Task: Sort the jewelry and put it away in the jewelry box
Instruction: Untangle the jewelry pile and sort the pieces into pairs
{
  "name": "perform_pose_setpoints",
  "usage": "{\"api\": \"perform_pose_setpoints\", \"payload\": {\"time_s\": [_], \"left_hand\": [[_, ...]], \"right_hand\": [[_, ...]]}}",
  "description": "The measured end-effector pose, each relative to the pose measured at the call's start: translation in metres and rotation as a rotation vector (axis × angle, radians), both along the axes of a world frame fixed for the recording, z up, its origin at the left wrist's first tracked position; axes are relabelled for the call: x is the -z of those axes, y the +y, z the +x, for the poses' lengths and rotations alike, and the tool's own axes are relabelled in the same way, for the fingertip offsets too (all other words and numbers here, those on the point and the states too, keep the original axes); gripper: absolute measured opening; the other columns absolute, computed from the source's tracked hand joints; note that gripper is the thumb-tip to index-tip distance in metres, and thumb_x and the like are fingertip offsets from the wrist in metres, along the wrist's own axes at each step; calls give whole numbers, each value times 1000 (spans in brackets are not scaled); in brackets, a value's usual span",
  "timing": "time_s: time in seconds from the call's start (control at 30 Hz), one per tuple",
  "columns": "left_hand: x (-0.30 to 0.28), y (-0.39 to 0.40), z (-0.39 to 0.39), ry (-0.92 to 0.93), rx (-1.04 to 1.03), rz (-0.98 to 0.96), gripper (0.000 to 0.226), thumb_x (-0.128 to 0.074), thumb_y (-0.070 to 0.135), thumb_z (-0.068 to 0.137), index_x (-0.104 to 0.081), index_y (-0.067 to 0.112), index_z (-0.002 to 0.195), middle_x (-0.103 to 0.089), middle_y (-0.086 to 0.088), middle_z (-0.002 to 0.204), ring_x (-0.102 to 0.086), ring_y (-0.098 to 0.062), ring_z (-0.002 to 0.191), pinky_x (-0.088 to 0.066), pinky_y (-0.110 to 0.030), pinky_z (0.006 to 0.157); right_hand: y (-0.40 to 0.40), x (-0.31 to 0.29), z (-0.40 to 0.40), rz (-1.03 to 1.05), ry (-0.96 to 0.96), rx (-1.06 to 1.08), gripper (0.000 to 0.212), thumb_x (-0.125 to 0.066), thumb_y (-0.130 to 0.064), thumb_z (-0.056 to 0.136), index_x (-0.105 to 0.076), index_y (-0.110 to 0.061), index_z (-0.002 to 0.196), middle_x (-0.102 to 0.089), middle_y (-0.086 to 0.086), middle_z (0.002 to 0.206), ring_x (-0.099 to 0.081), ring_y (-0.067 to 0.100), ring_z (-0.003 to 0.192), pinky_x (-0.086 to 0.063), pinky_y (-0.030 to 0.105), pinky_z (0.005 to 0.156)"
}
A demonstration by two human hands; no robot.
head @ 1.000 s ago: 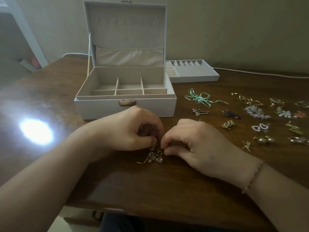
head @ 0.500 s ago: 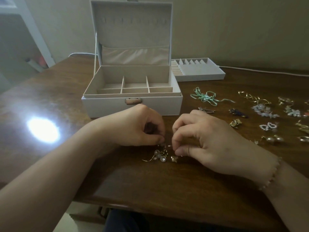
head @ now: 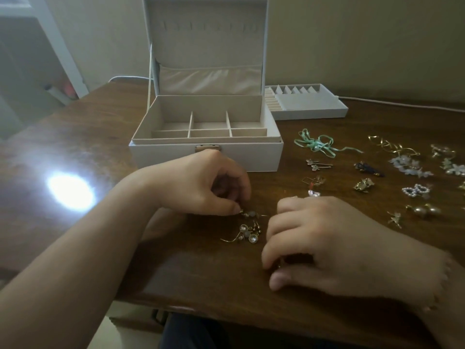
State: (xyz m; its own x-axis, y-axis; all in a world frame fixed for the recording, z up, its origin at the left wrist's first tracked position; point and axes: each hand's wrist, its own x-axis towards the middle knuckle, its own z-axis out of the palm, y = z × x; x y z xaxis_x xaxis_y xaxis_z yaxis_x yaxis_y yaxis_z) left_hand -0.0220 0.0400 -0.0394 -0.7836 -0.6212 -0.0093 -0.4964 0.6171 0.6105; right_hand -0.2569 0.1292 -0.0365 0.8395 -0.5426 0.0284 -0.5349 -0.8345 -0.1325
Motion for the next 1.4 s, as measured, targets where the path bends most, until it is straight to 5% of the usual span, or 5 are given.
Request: {"api": "perform_pose_setpoints", "payload": {"time_s": [0.23, 0.37, 0.87, 1.1, 1.4], "left_hand": [[5, -3, -2, -34, 18, -44, 16, -78, 31, 83, -70, 43, 90, -68, 17, 92, -67, -12, 80, -55, -27, 66], [9, -6, 0, -10, 16, -95, 17, -73, 31, 85, -68, 47, 90, -68, 20, 93, -67, -10, 82, -55, -23, 69], [11, -4, -6, 7, -49, -110, 20, -62, 32, 91, -69, 48, 101, -71, 14, 90, -69, -16, 82, -56, -45, 74], [7, -1, -7, -21, 35, -134, 22, -65, 41, 86, -70, 36, 107, -66, 11, 86, -65, -18, 75, -52, -37, 63], [11, -5, -5, -30, -5, -154, 20, -73, 28, 89, -67, 47, 94, -66, 20, 91, -66, -12, 84, -53, -28, 71]], "right_hand": [[2, -6, -31, 12, -349, 135, 13, -59, -29, 91, -69, -24, 98, -60, -14, 102, -59, 1, 94, -48, 15, 77], [15, -8, -103, -146, -554, 458, 13, -64, -32, 90, -64, -39, 100, -63, -23, 104, -61, 1, 102, -47, 10, 84], [45, 29, -129, -54, -448, 601, 19, -55, -48, 87, -67, -38, 97, -61, -25, 103, -60, -2, 99, -46, 13, 84], [42, 35, -133, -7, -330, 632, 31, -40, -72, 89, -53, -56, 112, -54, -30, 115, -55, -4, 107, -51, 17, 68], [25, -13, -55, -231, -284, 478, 26, -45, -55, 94, -63, -40, 105, -60, -22, 97, -56, 3, 89, -50, 32, 66]]}}
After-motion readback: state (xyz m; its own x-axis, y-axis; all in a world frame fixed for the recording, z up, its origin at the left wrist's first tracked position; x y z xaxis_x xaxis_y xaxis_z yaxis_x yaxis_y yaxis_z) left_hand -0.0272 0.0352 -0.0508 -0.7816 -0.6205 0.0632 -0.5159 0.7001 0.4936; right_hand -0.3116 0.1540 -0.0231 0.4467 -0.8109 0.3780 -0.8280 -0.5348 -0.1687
